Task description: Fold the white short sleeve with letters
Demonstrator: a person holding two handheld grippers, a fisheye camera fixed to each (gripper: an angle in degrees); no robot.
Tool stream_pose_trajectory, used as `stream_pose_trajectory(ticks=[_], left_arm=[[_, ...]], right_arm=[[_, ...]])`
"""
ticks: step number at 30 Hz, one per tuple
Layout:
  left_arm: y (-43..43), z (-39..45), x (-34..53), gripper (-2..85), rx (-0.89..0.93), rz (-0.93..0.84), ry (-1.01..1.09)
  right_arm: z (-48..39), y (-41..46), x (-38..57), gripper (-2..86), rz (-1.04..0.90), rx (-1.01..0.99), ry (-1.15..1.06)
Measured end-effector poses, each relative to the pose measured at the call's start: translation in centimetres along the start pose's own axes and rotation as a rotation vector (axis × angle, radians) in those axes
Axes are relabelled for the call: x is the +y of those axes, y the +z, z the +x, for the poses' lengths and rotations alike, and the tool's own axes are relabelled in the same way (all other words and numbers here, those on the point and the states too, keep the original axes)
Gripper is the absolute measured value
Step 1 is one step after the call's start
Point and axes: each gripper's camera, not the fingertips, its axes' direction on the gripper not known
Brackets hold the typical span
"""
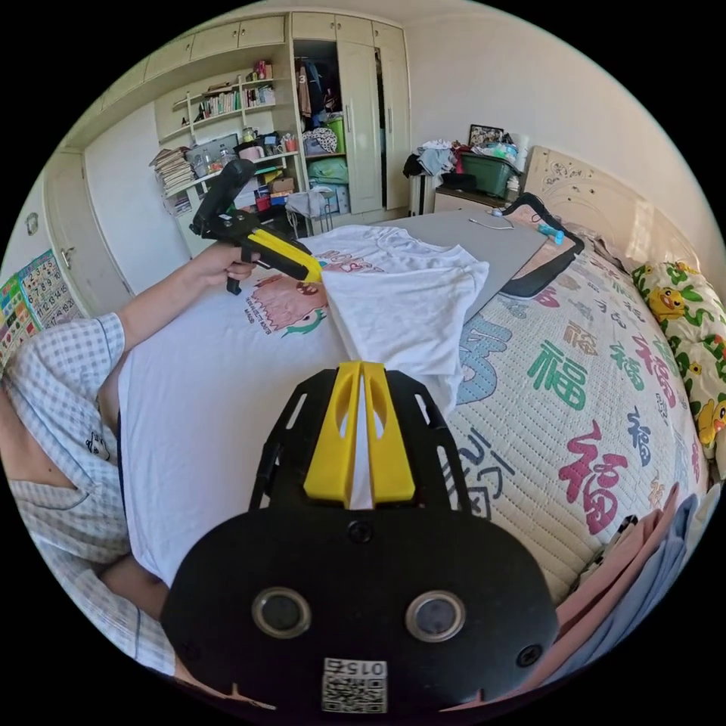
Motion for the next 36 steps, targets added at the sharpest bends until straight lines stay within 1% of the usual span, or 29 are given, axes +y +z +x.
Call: stream_pose_trajectory(ticks=[3, 7, 8, 9, 11, 13, 15, 19, 22, 25, 28, 30, 31, 33, 36], left_arm=[[0.8, 0.3, -0.6, 0.2, -0.014, -0.057, 0.009], [-0.8, -0.1, -1.1, 2.6, -0.056, -0.05, -0.006], [-1.4, -0.1, -1.3, 3.2, -0.062, -0.036, -0.01], [-2.8, 0.3, -1.6, 4.3, -0.069, 0.012, -0.001], [-4.9, 1.8, -2.3, 4.9, -0.056, 0.097, 0.039], [-6.1, 4.7, -3.9, 5.1, 0.005, 0.163, 0.102], [-5.3, 7.3, -5.4, 5.6, 0.061, 0.177, 0.148], [-0.6, 12.9, -9.3, 7.0, 0.155, 0.092, 0.26], [2.7, 15.8, -11.2, 7.2, 0.09, 0.006, 0.323], [4.4, 17.0, -11.3, 7.0, 0.096, -0.027, 0.343], [4.5, 17.4, -11.3, 5.4, 0.067, -0.033, 0.346], [4.4, 17.6, -11.1, 4.0, 0.057, -0.032, 0.346], [4.3, 17.7, -10.9, 3.0, 0.054, -0.032, 0.35], [4.0, 17.8, -10.5, 1.4, 0.047, -0.024, 0.356], [3.7, 18.1, -9.6, 0.1, 0.04, -0.022, 0.376]], right_arm=[[0.8, 1.0, -0.3, -0.8, -0.053, 0.0, -0.012], [2.4, 0.4, -0.2, 0.4, -0.044, -0.03, -0.016], [3.3, -0.3, 0.0, 1.9, -0.015, -0.034, -0.006], [4.3, -1.2, 0.3, 4.4, 0.025, -0.026, 0.017], [6.2, -2.2, 0.9, 6.4, 0.083, 0.006, 0.069], [8.3, -2.5, 1.5, 6.8, 0.125, 0.057, 0.132], [11.0, -1.8, 2.2, 6.3, 0.14, 0.069, 0.226], [14.3, -0.8, 2.4, 6.1, 0.143, -0.026, 0.294], [15.9, 0.5, 2.1, 6.1, 0.141, -0.04, 0.321], [16.5, 2.7, 1.0, 6.3, 0.08, -0.051, 0.282], [16.7, 5.6, -0.2, 6.5, -0.004, -0.016, 0.255], [17.4, 8.3, -0.9, 6.3, -0.091, 0.05, 0.285], [17.6, 8.8, -0.9, 6.1, -0.103, 0.063, 0.292], [18.6, 9.8, -0.4, 2.6, -0.087, 0.08, 0.334], [20.3, 11.3, 0.6, -0.4, -0.074, 0.038, 0.382]])
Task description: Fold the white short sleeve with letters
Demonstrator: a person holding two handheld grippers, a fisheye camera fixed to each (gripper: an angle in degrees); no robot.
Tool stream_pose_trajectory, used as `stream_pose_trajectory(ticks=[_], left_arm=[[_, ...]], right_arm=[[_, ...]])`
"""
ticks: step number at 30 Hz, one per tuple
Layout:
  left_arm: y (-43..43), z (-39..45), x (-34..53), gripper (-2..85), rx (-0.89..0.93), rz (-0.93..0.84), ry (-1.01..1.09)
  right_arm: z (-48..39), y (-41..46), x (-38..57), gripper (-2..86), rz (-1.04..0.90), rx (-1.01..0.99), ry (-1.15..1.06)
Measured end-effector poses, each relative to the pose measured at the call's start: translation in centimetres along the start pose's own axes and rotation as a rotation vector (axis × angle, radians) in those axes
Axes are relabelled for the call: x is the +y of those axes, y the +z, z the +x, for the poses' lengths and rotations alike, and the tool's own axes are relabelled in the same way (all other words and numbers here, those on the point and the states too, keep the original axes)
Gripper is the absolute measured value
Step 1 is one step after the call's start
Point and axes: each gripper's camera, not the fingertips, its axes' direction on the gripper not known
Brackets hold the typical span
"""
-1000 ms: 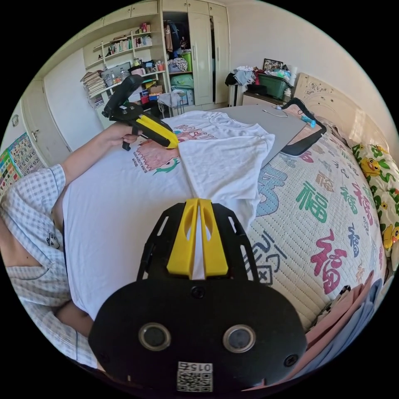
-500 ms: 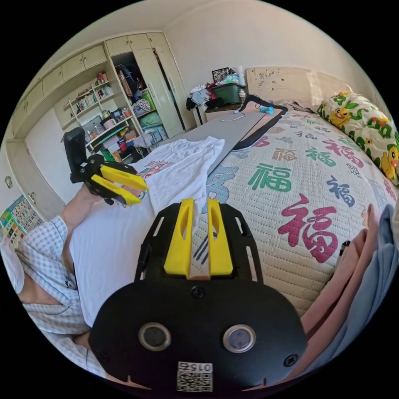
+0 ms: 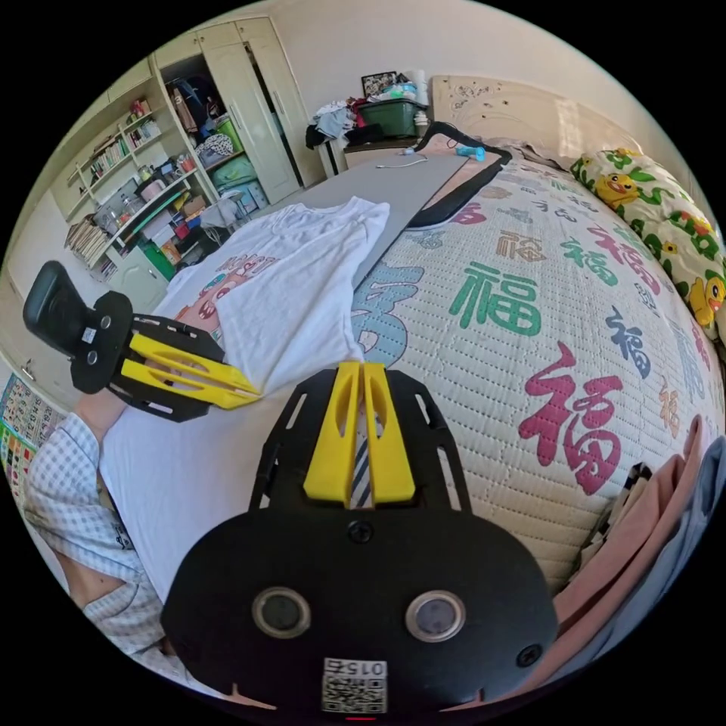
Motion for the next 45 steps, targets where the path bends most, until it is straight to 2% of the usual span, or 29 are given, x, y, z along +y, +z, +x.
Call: stream_pose_trajectory(ticks=[8, 11, 14, 20, 22, 25, 28, 31, 34, 38, 40, 45], left_arm=[[-0.6, 1.3, 2.0, 0.0, -0.062, 0.002, 0.023], [-3.5, 0.9, 4.3, 0.7, -0.055, 0.036, 0.026], [-10.1, -1.6, 9.6, 1.2, -0.099, 0.099, -0.053], [-22.8, -9.1, 31.6, 2.7, -0.335, 0.28, -0.469], [-25.0, -12.3, 42.1, 4.2, -0.36, 0.289, -0.694], [-25.5, -14.9, 53.8, 6.9, -0.231, 0.298, -0.872], [-25.0, -15.6, 61.8, 8.1, -0.202, 0.356, -0.947], [-23.2, -16.3, 65.7, 8.2, -0.155, 0.391, -0.947], [-21.6, -17.7, 65.9, 8.5, -0.075, 0.369, -0.884], [-20.4, -18.6, 64.3, 8.6, -0.123, 0.341, -0.808], [-17.8, -18.9, 62.8, 5.3, -0.098, 0.216, -0.772], [-17.0, -15.6, 60.9, 0.3, -0.263, 0.137, -0.685]], right_arm=[[0.1, 5.0, 2.1, -0.3, 0.015, 0.103, -0.044], [0.6, 5.2, 4.5, 2.6, 0.121, 0.082, -0.065], [1.3, 4.6, 7.6, 4.7, 0.258, 0.054, -0.088], [1.7, 5.8, 12.2, 5.6, 0.474, 0.162, -0.068], [0.8, 6.8, 12.8, 5.5, 0.508, 0.148, -0.097], [-2.9, 9.6, 11.3, 5.3, 0.448, 0.065, -0.229], [-9.0, 14.1, 7.4, 5.5, 0.324, 0.005, -0.36], [-16.7, 20.7, 2.8, 5.8, 0.199, -0.02, -0.513], [-24.6, 29.1, -1.8, 6.8, 0.073, 0.006, -0.601], [-34.3, 40.7, -6.4, 8.0, -0.048, 0.048, -0.707], [-37.5, 45.4, -7.5, 8.2, -0.091, 0.076, -0.738], [-45.5, 59.2, -8.9, 10.1, -0.245, 0.222, -0.866]])
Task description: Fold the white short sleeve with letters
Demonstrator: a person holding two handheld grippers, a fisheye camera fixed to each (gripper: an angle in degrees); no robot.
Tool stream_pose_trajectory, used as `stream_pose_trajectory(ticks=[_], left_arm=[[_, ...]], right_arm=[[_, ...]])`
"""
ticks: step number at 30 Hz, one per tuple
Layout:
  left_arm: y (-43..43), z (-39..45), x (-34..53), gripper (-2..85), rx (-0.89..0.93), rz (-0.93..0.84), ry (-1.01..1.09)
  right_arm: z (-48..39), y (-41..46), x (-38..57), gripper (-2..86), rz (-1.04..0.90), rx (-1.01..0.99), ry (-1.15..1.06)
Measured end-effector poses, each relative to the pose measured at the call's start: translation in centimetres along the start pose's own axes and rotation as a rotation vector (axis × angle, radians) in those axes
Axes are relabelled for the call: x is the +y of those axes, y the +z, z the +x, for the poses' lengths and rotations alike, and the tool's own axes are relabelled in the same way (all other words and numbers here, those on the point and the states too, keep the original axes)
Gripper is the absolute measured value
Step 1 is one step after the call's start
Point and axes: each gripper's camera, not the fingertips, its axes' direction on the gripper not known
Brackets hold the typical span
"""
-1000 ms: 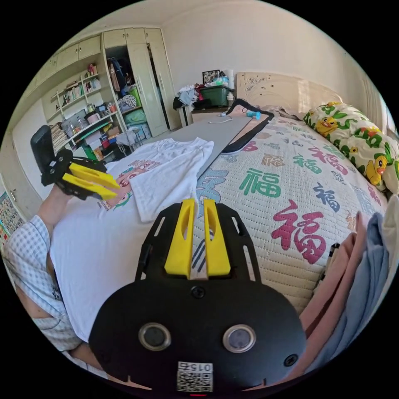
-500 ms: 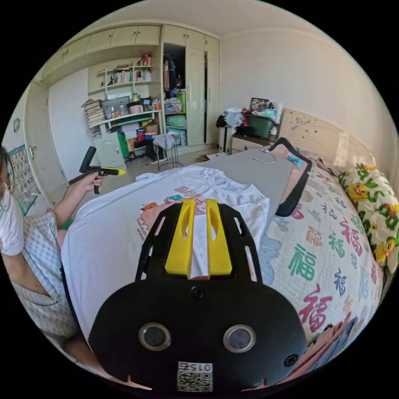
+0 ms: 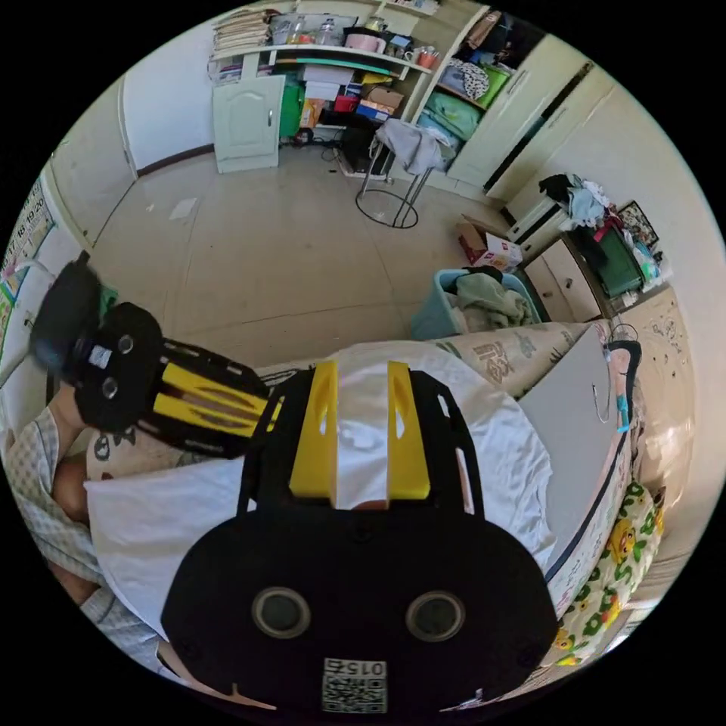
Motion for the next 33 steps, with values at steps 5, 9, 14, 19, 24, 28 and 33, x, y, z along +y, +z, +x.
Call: stream_pose_trajectory(ticks=[5, 9, 14, 19, 24, 28, 33], left_arm=[[0.0, 1.5, 1.4, -0.3, -0.058, 0.028, 0.051], [-0.1, 0.8, 1.9, -0.4, -0.002, 0.032, 0.02], [-0.1, 1.6, 2.3, -0.5, -0.015, 0.043, 0.024], [-0.5, 1.8, 2.9, -0.5, -0.029, 0.075, -0.005], [-3.1, 1.4, 2.9, -0.4, -0.069, 0.194, -0.067], [-6.3, 3.6, 0.5, -0.2, 0.076, 0.309, 0.003], [-4.2, 9.8, -3.1, 1.3, 0.195, 0.184, 0.202]], right_arm=[[-4.1, 10.7, -6.6, 12.7, -0.234, 0.056, -0.098], [-5.7, 18.0, -8.6, 12.8, -0.456, 0.207, -0.149], [-5.7, 19.8, -9.6, 4.0, -0.509, 0.248, -0.156], [-3.3, 16.8, -9.1, -0.6, -0.374, 0.303, -0.074], [4.2, 6.5, -3.4, -0.8, -0.027, 0.218, 0.164], [9.0, -1.3, 4.1, -0.8, 0.21, 0.101, 0.305], [11.5, -4.4, 15.9, 0.2, 0.252, 0.076, 0.393]])
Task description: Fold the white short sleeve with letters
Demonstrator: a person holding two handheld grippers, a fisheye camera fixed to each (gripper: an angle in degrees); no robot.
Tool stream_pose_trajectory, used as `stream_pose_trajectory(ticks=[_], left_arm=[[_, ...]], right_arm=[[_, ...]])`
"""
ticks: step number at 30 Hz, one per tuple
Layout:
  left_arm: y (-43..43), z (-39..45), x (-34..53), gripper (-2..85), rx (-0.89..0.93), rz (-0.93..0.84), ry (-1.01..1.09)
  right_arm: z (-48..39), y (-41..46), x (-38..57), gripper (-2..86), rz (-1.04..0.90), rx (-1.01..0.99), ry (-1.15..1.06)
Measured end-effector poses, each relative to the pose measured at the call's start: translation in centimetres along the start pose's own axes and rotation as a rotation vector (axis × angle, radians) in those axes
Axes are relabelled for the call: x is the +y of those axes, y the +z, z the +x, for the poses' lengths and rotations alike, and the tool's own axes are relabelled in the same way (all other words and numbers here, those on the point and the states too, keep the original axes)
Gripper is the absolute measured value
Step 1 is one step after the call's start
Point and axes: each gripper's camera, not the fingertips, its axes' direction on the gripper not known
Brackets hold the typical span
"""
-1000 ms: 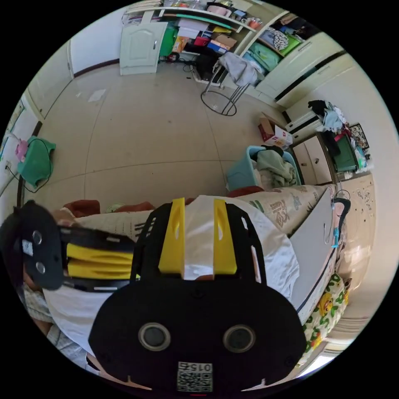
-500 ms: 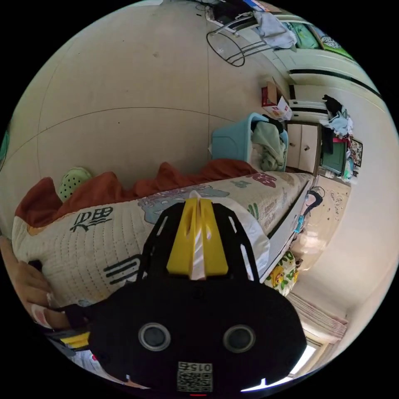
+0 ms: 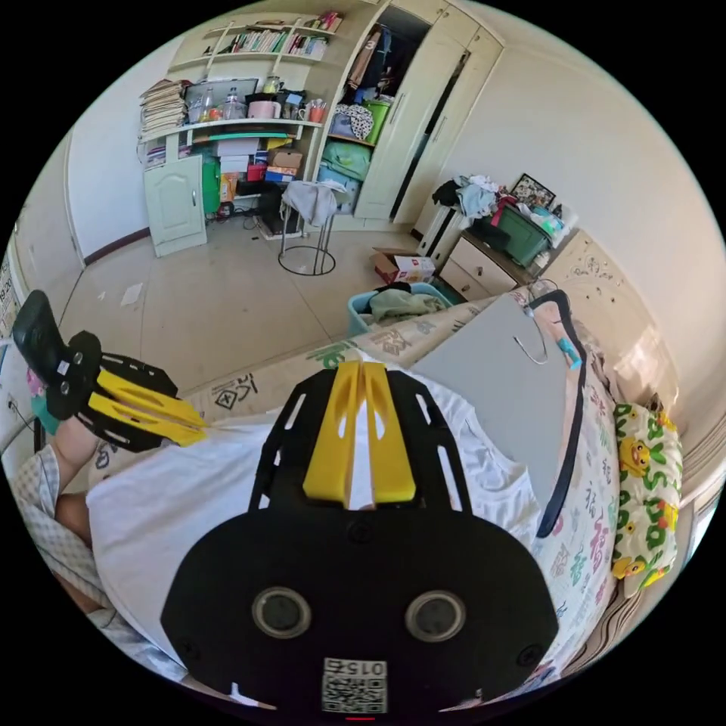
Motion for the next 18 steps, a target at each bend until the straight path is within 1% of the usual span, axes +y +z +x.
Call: stream_pose_trajectory(ticks=[1, 3, 4, 6, 8, 10, 11, 12, 13, 14, 15, 16, 18], left_arm=[[1.9, 0.6, -0.3, 2.3, 0.058, -0.07, 0.027], [4.1, 1.2, -0.3, 4.4, 0.087, -0.148, 0.039], [4.8, 1.4, -0.5, 5.8, 0.075, -0.175, 0.036], [4.7, 1.4, -1.1, 7.1, 0.055, -0.177, 0.039], [4.8, 1.3, -2.4, 7.6, 0.016, -0.187, 0.055], [6.5, 0.8, -4.7, 8.5, -0.088, -0.254, 0.092], [7.3, 0.5, -5.1, 8.7, -0.104, -0.285, 0.105], [9.0, -0.5, -5.8, 9.1, -0.125, -0.357, 0.109], [10.2, -1.5, -6.0, 9.6, -0.112, -0.371, 0.077], [10.4, -1.9, -5.9, 9.8, -0.085, -0.353, 0.058], [10.7, -2.4, -5.5, 9.1, -0.02, -0.306, 0.035], [10.7, -2.4, -4.9, 8.6, 0.003, -0.259, 0.025], [10.7, -1.7, -4.2, 8.2, -0.019, -0.245, 0.05]], right_arm=[[0.8, 0.0, 1.2, 0.5, -0.012, -0.001, 0.021], [4.1, 0.1, 5.6, 2.6, -0.059, -0.038, 0.112], [5.0, 0.1, 6.5, 3.1, -0.07, -0.057, 0.136], [9.0, -0.8, 8.8, 5.3, -0.084, -0.104, 0.213], [11.8, -2.0, 8.8, 6.6, -0.047, -0.105, 0.257], [14.0, -3.0, 7.4, 7.5, -0.003, -0.133, 0.271], [15.1, -3.2, 5.8, 8.0, 0.02, -0.163, 0.265], [15.8, -3.0, 3.9, 8.5, 0.032, -0.191, 0.247], [16.1, -2.8, 2.8, 8.8, 0.031, -0.205, 0.237], [16.7, -2.1, 0.5, 9.3, 0.021, -0.236, 0.219], [17.1, -1.3, -1.8, 10.1, 0.007, -0.267, 0.201], [17.3, -0.9, -2.9, 10.5, 0.001, -0.279, 0.191], [18.2, 1.4, -6.7, 11.9, -0.042, -0.3, 0.181]])
